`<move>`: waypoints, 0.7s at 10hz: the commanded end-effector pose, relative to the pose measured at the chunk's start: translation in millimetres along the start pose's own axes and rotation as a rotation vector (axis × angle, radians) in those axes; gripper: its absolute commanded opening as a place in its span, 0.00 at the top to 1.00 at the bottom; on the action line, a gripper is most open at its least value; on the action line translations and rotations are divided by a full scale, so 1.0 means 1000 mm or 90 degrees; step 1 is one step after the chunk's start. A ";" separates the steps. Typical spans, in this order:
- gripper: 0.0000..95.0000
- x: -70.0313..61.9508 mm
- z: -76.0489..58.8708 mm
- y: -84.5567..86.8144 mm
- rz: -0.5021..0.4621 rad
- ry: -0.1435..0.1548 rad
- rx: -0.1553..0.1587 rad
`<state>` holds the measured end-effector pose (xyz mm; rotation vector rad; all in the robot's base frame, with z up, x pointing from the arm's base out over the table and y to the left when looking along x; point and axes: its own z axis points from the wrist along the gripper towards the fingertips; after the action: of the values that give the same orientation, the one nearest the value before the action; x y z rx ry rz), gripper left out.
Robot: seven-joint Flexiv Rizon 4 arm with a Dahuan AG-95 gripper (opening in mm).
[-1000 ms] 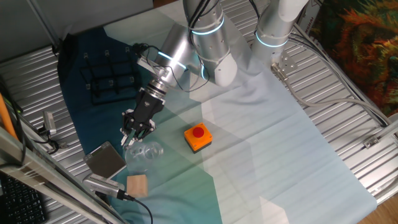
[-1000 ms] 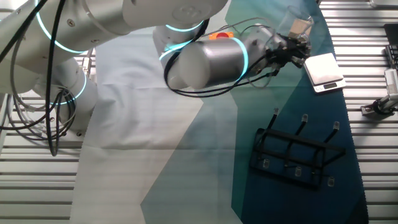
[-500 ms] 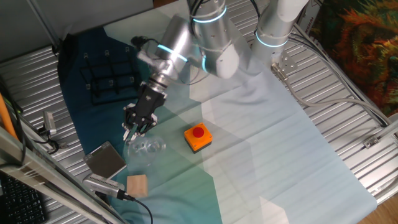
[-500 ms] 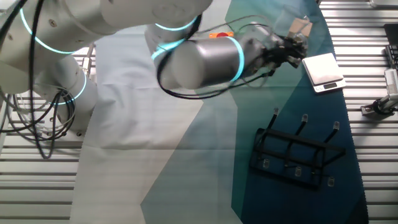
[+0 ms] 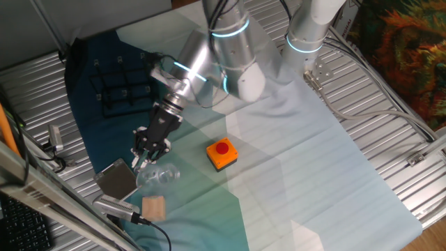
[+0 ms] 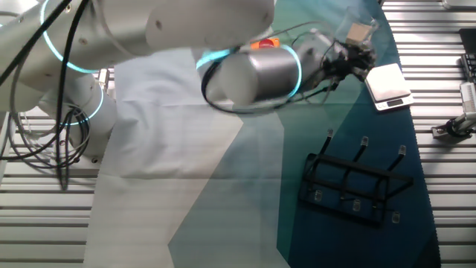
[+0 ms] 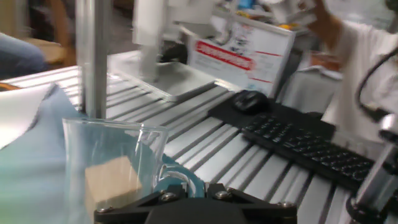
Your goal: Take the cup off the cup rack
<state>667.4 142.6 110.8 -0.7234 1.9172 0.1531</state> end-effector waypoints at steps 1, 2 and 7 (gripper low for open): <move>1.00 0.013 0.029 0.004 0.001 -0.015 -0.028; 1.00 0.013 0.031 0.003 -0.004 -0.015 -0.029; 1.00 0.011 0.046 -0.002 -0.011 -0.034 -0.038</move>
<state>698.0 155.4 94.9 -0.7730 1.8593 0.2290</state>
